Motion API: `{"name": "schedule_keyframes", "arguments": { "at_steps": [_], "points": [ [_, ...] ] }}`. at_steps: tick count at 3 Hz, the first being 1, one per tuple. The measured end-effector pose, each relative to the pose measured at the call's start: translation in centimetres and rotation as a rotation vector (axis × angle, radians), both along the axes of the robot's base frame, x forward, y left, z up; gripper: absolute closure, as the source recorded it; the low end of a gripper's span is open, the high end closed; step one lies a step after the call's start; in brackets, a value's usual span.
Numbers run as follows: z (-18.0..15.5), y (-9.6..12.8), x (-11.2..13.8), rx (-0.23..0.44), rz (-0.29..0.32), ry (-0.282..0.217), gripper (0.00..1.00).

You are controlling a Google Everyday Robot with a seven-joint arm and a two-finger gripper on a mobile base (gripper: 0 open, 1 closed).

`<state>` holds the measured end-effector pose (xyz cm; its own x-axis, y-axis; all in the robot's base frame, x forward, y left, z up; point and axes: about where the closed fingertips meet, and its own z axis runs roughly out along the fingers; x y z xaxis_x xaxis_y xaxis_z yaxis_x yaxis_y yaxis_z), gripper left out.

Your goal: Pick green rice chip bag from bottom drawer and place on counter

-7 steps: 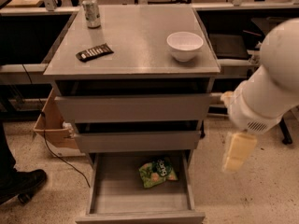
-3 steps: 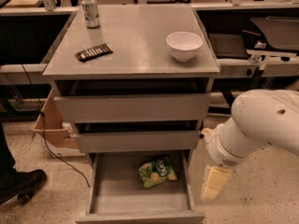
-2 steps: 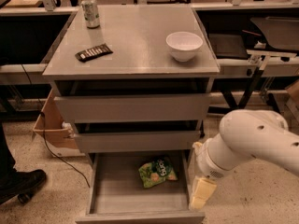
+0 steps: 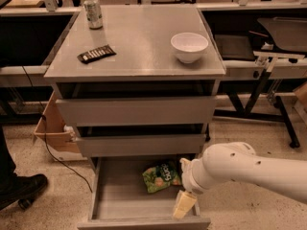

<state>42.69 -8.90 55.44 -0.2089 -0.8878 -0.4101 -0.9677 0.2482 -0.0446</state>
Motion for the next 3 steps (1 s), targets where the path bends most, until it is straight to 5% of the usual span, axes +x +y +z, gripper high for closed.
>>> {"name": "schedule_keyframes", "arguments": {
  "at_steps": [2, 3],
  "points": [
    [-10.2, 4.5, 4.3, 0.090, 0.007, -0.031, 0.00],
    [-10.3, 4.5, 4.3, 0.090, 0.007, -0.032, 0.00]
  ]
}}
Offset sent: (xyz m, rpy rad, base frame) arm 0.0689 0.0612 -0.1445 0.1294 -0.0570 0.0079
